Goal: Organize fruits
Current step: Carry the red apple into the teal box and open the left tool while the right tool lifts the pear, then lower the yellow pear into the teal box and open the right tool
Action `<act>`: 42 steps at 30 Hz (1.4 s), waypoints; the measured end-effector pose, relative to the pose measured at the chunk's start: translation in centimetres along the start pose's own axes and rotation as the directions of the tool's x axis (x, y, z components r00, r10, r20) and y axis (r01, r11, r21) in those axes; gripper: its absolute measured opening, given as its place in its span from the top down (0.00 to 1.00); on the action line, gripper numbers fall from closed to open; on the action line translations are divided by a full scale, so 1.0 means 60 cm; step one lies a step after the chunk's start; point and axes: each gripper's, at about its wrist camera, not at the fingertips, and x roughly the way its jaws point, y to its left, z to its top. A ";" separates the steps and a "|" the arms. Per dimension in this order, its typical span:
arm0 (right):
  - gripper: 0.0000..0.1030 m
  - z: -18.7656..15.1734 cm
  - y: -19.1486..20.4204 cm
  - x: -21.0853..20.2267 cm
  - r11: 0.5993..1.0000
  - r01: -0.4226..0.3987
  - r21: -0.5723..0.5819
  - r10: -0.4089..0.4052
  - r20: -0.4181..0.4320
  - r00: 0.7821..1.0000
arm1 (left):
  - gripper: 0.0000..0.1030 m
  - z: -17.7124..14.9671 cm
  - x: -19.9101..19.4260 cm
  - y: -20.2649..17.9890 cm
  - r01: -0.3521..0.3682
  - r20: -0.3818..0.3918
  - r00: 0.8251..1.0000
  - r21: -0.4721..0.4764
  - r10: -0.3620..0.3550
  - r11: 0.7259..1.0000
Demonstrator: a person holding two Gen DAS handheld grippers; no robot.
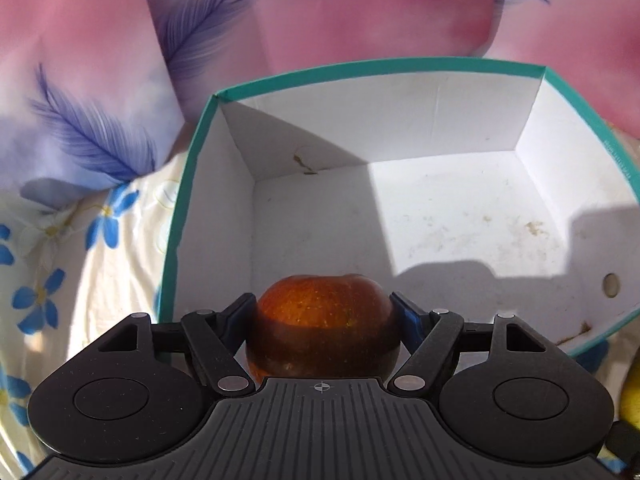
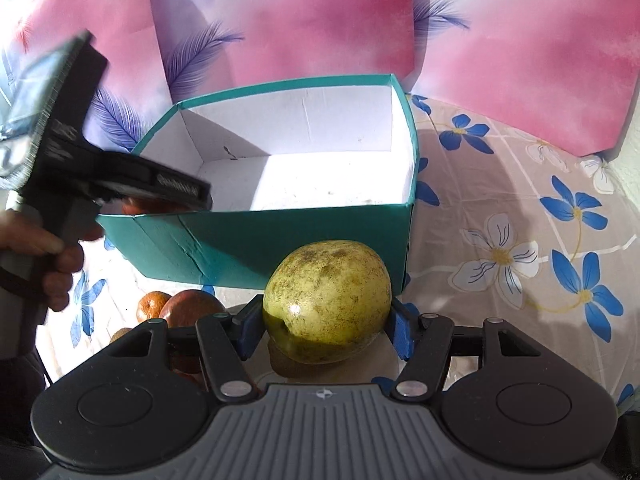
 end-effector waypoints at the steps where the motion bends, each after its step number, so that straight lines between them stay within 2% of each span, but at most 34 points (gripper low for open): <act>1: 0.40 0.001 0.000 -0.001 1.000 0.000 0.000 0.000 0.005 1.000 | 0.25 -0.001 0.002 -0.002 -0.015 0.004 1.000 0.008 0.015 1.000; 7: 0.40 0.012 0.002 -0.008 1.000 0.001 0.004 -0.001 0.040 0.999 | 0.24 -0.001 0.013 -0.007 -0.070 0.003 0.998 0.034 0.070 0.997; 11: 0.40 0.020 0.003 -0.016 1.000 -0.006 0.001 0.006 0.069 0.998 | 0.27 0.000 0.011 -0.005 -0.071 0.011 0.997 0.022 0.071 0.997; 16: 0.40 0.033 0.008 -0.020 1.000 -0.013 0.003 0.013 0.095 0.995 | 0.17 -0.001 0.004 0.000 -0.065 0.003 0.998 0.009 0.065 0.998; 21: 0.40 0.045 0.013 -0.017 1.000 -0.018 -0.001 0.018 0.105 0.994 | 0.10 -0.011 -0.045 0.014 -0.045 0.057 0.997 -0.030 0.047 0.999; 27: 0.40 0.060 0.020 -0.009 1.000 -0.015 -0.011 0.016 0.114 0.993 | 0.08 -0.043 -0.098 0.034 -0.028 0.110 0.993 -0.076 0.036 0.997; 30: 0.40 0.071 0.019 0.004 1.000 -0.006 -0.006 0.007 0.116 0.993 | 0.08 -0.057 -0.121 0.050 -0.039 0.146 0.988 -0.112 0.055 0.993; 33: 0.40 0.082 0.017 0.018 1.000 0.012 -0.002 -0.012 0.125 0.992 | 0.08 -0.067 -0.137 0.066 -0.022 0.154 0.987 -0.140 0.043 0.990; 38: 0.40 0.096 0.014 0.052 0.999 0.044 0.004 -0.045 0.103 0.994 | 0.08 -0.089 -0.159 0.082 -0.013 0.167 0.985 -0.155 0.039 0.988; 42: 0.40 0.101 0.015 0.086 0.998 0.065 -0.010 -0.064 0.052 0.997 | 0.08 -0.108 -0.156 0.086 0.009 0.127 0.992 -0.148 0.010 0.989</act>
